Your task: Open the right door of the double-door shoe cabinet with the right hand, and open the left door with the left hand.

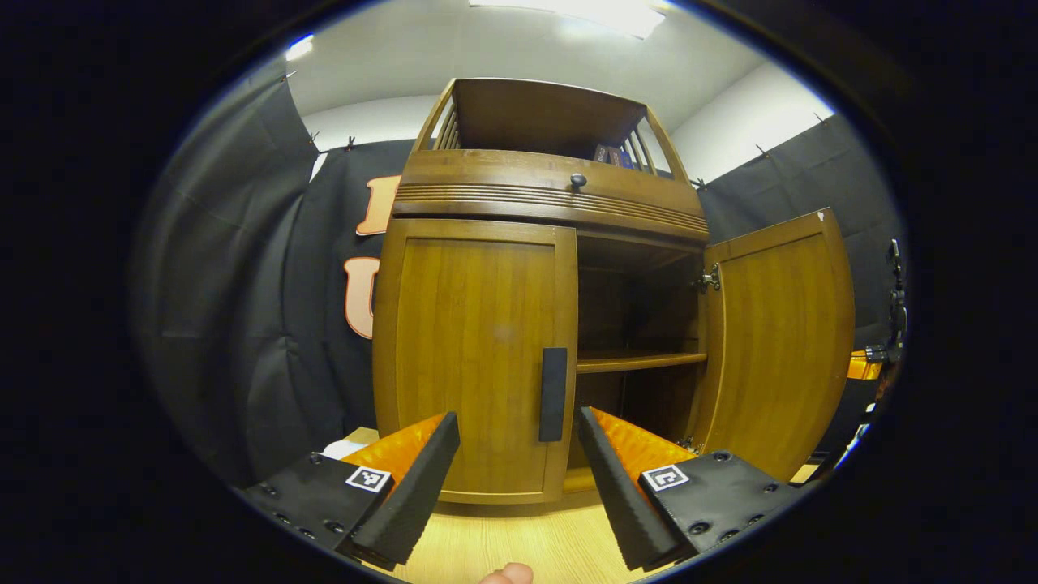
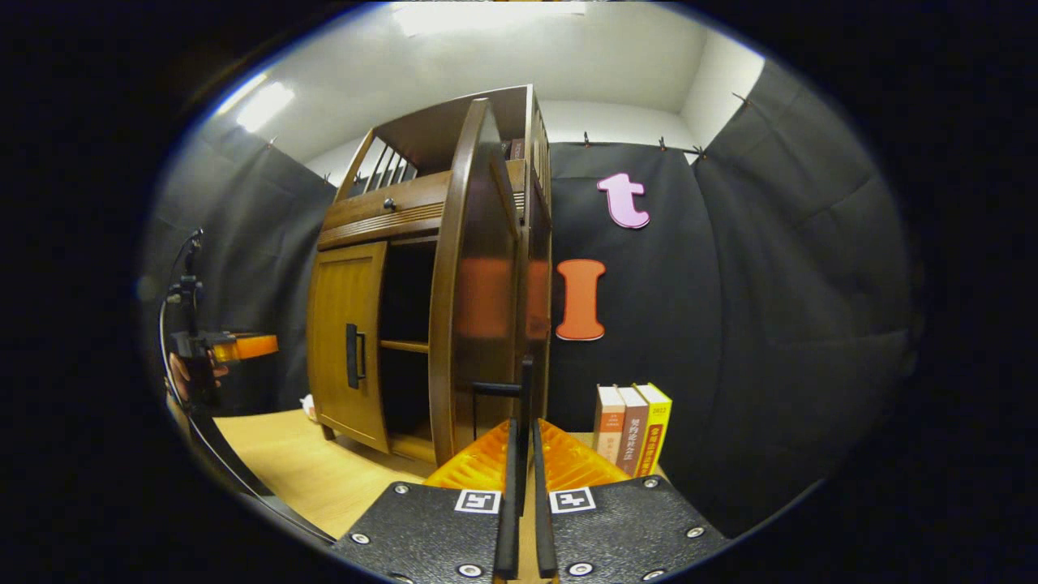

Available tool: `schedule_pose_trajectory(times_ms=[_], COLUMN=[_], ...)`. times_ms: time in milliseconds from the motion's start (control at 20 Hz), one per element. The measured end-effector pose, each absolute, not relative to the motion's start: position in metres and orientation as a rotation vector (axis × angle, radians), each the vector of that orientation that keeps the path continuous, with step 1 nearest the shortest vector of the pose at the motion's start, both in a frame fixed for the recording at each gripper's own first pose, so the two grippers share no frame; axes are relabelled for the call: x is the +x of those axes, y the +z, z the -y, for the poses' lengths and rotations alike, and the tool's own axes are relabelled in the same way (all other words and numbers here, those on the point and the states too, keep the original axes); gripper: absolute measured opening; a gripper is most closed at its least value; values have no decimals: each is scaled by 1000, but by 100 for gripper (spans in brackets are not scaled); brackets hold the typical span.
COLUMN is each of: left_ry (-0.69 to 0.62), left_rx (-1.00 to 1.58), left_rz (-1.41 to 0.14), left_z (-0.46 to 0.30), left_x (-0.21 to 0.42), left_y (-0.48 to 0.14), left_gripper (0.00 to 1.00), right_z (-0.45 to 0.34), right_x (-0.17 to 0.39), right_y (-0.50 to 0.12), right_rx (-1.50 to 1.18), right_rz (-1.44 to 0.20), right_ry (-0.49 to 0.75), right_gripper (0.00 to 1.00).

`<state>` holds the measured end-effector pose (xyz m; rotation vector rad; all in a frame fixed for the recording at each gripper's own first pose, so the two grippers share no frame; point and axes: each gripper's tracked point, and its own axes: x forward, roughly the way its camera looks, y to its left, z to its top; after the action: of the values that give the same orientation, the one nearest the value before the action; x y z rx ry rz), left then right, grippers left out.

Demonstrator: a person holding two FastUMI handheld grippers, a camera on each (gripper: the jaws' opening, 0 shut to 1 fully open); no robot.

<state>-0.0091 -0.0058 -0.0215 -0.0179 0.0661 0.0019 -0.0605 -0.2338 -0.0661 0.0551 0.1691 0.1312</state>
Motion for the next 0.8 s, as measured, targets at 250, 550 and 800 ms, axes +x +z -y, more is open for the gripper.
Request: schedule_pose_trajectory(times_ms=[250,550,800], left_ry=[-1,7,-1], left_rx=[-16,-51,-34], left_rz=[-89,-90,-89], left_z=[7,8,15], left_x=[-10,-13,-13], left_y=[-28,-26,-26], left_gripper=[94,94,94], right_z=[242,196,140], right_x=[-80,-118,-105], right_y=[-67,-16,-12], right_rx=[60,74,23], right_rz=[-162,-108,-103], right_ry=[75,40,81], right_gripper=[7,7,7])
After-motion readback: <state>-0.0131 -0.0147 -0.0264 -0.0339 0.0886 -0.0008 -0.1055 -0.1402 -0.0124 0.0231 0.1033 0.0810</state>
